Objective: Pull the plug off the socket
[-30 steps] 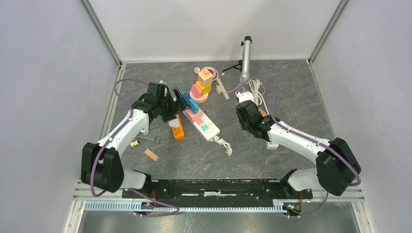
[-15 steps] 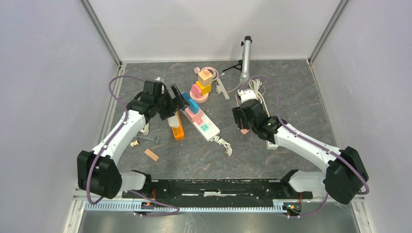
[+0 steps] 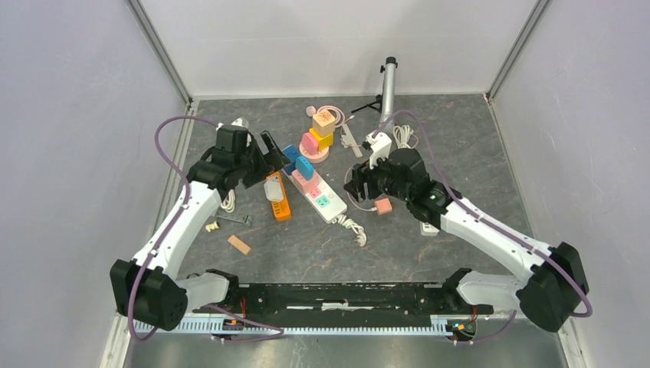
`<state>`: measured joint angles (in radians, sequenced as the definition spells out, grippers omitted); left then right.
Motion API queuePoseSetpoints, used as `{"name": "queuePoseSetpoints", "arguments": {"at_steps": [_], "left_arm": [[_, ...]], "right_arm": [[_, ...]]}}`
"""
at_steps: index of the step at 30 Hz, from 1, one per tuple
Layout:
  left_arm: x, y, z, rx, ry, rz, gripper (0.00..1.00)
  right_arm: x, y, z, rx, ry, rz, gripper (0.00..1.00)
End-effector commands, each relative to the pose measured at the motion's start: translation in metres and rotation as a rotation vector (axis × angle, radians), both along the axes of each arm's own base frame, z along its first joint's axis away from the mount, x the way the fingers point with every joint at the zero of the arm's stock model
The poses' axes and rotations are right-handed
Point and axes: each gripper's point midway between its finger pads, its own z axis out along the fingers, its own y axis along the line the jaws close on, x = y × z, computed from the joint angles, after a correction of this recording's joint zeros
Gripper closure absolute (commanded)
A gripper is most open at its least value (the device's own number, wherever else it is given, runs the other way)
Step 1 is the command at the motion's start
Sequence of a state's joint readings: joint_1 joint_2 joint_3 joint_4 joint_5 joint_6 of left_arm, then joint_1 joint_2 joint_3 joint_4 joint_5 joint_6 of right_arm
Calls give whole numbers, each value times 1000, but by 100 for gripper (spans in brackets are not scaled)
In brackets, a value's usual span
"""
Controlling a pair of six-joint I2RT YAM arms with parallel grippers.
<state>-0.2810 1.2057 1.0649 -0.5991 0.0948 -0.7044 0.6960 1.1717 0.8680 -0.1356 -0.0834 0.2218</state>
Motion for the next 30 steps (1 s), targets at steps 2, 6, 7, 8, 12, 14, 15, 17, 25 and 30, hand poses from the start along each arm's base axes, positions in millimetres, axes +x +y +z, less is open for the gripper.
{"name": "queuePoseSetpoints", "arguments": {"at_steps": [2, 6, 7, 8, 12, 14, 15, 17, 25, 30], "left_arm": [[-2, 16, 21, 62, -68, 25, 0], [-5, 18, 24, 65, -75, 27, 4], [-6, 19, 25, 66, -76, 30, 4], [-7, 20, 26, 67, -79, 30, 5], [-9, 20, 23, 68, -71, 31, 6], [-10, 20, 20, 66, -62, 32, 7], [-11, 20, 19, 62, -57, 33, 7], [-13, 19, 16, 56, -50, 32, 8], [-22, 22, 6, 58, -33, 33, 8], [-24, 14, -1, 33, -15, -11, 9]], "right_arm": [[-4, 54, 23, 134, -23, 161, 33], [2, 76, 18, 138, -22, 169, 33], [5, 80, 18, 145, -23, 162, 32], [7, 84, 17, 149, -20, 160, 30], [19, 108, 21, 182, -63, 179, 25], [31, 119, 15, 168, -50, 155, 25], [38, 122, 10, 159, -37, 133, 25], [50, 127, 0, 148, -5, 86, 25], [62, 161, -22, 163, 63, 133, 39], [71, 162, -30, 152, 73, 91, 57]]}}
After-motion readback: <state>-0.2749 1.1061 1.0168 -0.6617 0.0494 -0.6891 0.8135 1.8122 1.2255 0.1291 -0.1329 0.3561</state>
